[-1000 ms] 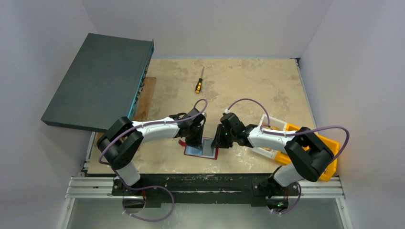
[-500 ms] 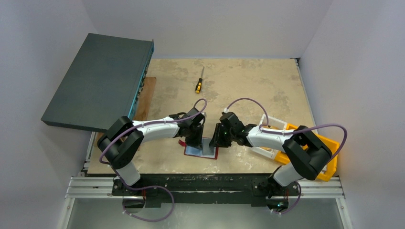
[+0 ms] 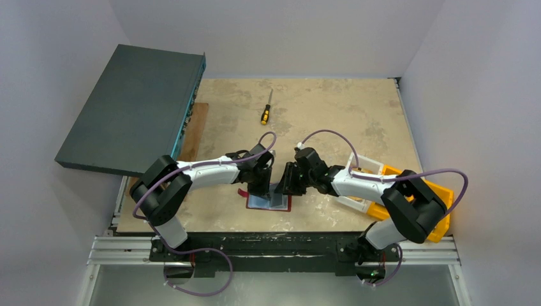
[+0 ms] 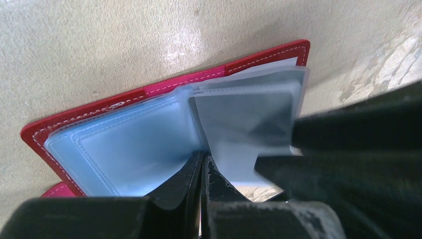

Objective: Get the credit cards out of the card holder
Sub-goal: Remove the credit card from the card holder.

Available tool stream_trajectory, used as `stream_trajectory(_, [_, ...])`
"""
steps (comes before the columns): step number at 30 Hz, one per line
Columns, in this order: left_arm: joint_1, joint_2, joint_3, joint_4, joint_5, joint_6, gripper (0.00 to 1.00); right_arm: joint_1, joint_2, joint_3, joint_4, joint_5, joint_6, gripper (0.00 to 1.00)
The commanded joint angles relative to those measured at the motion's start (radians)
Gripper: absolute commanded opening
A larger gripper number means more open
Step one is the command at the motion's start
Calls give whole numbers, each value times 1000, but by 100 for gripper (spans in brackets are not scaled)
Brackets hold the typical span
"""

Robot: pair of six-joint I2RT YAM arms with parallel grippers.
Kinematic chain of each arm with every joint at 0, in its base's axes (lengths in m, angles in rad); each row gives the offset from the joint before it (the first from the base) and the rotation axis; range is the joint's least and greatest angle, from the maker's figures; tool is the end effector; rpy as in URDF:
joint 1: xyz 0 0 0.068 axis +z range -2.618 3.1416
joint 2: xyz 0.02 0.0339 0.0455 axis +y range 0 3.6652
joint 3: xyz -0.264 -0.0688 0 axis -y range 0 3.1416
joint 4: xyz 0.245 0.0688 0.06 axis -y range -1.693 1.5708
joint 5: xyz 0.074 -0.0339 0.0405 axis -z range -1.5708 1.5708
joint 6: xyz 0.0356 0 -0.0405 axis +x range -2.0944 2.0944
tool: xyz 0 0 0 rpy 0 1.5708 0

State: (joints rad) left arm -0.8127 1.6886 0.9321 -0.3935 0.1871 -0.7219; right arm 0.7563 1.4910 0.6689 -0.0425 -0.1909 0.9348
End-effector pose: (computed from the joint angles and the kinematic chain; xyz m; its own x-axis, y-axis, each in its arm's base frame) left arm 0.2117 -0.2332 0.1517 -0.9770 0.0875 -0.1944 0.1600 0.9036 -0.3974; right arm 0.1993 0.1973 0.1551 -0.9428 0.1964 -0.2693 -0.0082 0.7940 0.6078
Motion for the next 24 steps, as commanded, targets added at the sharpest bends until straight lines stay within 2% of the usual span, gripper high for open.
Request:
stream_trajectory(1, [0,20,-8,32,-12,-4,0,12,-46,13,146,-141,63,31])
stream_trajectory(12, [4,-48,-20,26,-23,-4,0,7,2,23,181,-157,88,31])
stream_trajectory(24, [9,-259,-8,-160,-142,26,1,9,35,61,167,-119,99,32])
